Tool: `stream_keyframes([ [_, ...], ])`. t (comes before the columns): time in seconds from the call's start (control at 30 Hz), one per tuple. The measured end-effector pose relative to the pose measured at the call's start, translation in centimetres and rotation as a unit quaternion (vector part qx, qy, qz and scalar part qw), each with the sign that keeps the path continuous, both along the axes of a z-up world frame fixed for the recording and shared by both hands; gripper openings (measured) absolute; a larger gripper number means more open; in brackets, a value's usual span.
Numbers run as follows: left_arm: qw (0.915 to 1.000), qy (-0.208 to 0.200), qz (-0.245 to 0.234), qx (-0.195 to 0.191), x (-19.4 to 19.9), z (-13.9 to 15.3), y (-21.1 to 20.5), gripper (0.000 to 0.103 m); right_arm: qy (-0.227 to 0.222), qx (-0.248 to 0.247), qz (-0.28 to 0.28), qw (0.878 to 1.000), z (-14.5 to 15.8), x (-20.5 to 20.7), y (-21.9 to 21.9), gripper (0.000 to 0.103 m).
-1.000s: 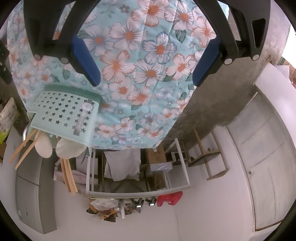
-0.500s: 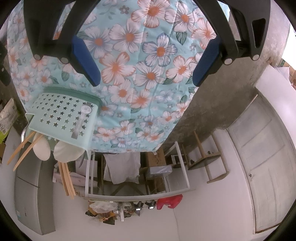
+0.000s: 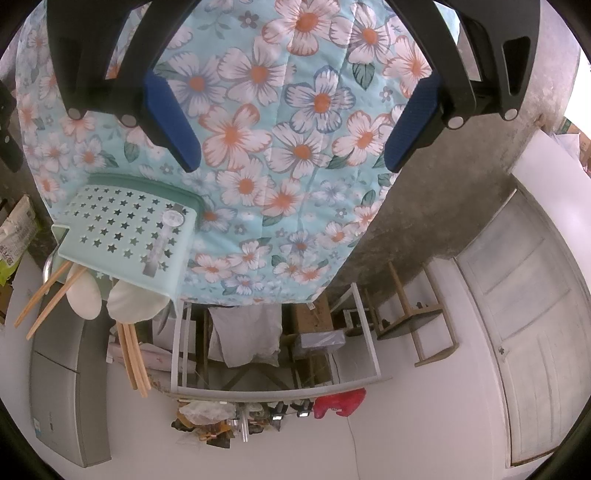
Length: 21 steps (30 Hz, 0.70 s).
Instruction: Organize utensils
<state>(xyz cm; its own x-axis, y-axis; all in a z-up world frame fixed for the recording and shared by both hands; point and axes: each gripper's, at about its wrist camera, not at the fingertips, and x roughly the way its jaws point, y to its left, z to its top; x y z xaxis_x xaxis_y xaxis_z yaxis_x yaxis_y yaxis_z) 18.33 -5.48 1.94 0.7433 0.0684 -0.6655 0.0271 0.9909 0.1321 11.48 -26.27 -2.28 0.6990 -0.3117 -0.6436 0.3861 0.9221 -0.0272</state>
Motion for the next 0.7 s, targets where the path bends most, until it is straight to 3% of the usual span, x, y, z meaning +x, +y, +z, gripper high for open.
stream_keyframes([
  [0.7,1.0,0.003,0.0,-0.003,0.13,-0.13,0.16,0.097,-0.001,0.001,0.002,1.0,0.09,0.06,0.12,0.09],
])
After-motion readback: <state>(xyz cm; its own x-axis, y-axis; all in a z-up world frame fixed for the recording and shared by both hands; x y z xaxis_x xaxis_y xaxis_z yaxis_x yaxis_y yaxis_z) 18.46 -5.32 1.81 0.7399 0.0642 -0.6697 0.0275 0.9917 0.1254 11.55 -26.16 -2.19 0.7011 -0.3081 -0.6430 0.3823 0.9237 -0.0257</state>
